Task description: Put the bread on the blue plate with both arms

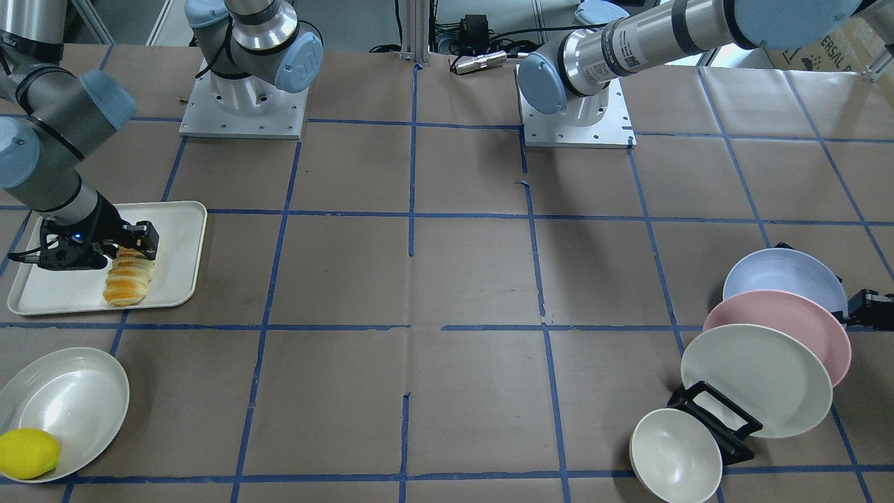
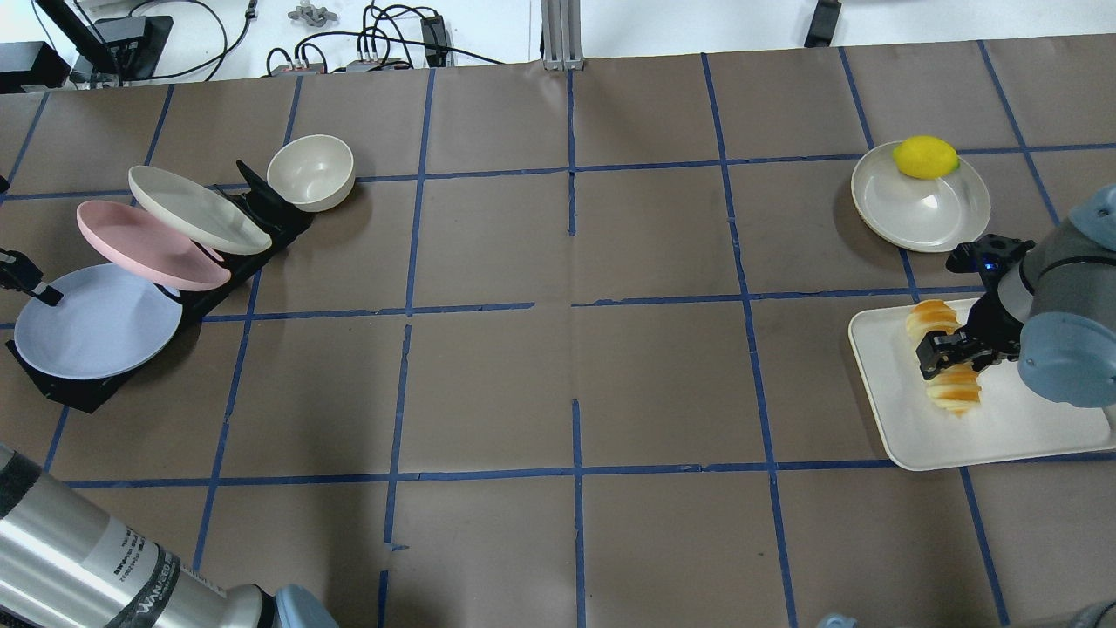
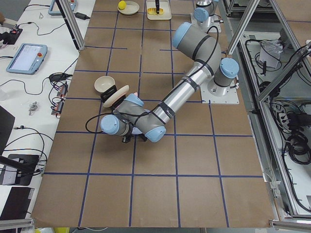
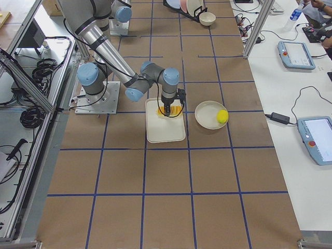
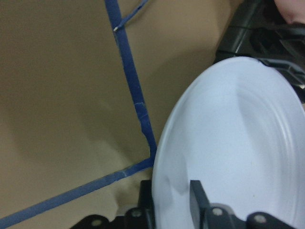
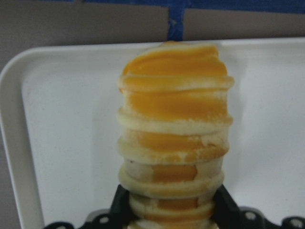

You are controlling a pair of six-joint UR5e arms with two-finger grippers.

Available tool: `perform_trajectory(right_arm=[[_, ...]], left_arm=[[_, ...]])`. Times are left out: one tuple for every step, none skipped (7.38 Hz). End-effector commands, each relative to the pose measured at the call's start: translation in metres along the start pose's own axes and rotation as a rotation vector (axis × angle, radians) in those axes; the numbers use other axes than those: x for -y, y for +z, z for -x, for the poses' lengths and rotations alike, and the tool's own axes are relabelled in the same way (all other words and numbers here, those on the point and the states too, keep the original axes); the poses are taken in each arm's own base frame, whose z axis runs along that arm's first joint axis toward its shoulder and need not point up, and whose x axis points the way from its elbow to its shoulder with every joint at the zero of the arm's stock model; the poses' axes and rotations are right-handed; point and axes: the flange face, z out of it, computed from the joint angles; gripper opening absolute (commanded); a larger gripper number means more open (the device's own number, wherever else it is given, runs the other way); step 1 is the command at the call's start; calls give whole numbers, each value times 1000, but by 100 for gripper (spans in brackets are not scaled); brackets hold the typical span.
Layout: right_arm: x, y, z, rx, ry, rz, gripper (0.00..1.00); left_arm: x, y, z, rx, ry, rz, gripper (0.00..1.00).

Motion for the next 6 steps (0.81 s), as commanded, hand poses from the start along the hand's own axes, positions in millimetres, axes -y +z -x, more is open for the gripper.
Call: perform_trajectory(right_arm=[[0, -1, 0, -1, 3, -2, 6], [0, -1, 1, 2, 3, -4, 6], [0, -2, 1, 2, 1, -6, 6], [1, -6, 1, -3, -2, -16, 6], [-1, -23, 4, -22, -4, -47, 6], [-7, -52, 7, -55, -5, -92, 6]], left_arm=[[-1, -13, -3, 18, 4, -8, 8], [-1, -18, -5, 23, 6, -10, 7], [-7, -35, -12, 56, 10, 1, 7], [-18, -53, -16, 82, 33, -6, 7], [-25, -60, -19, 83, 33, -9, 7], [-36, -79, -30, 89, 36, 0, 7]])
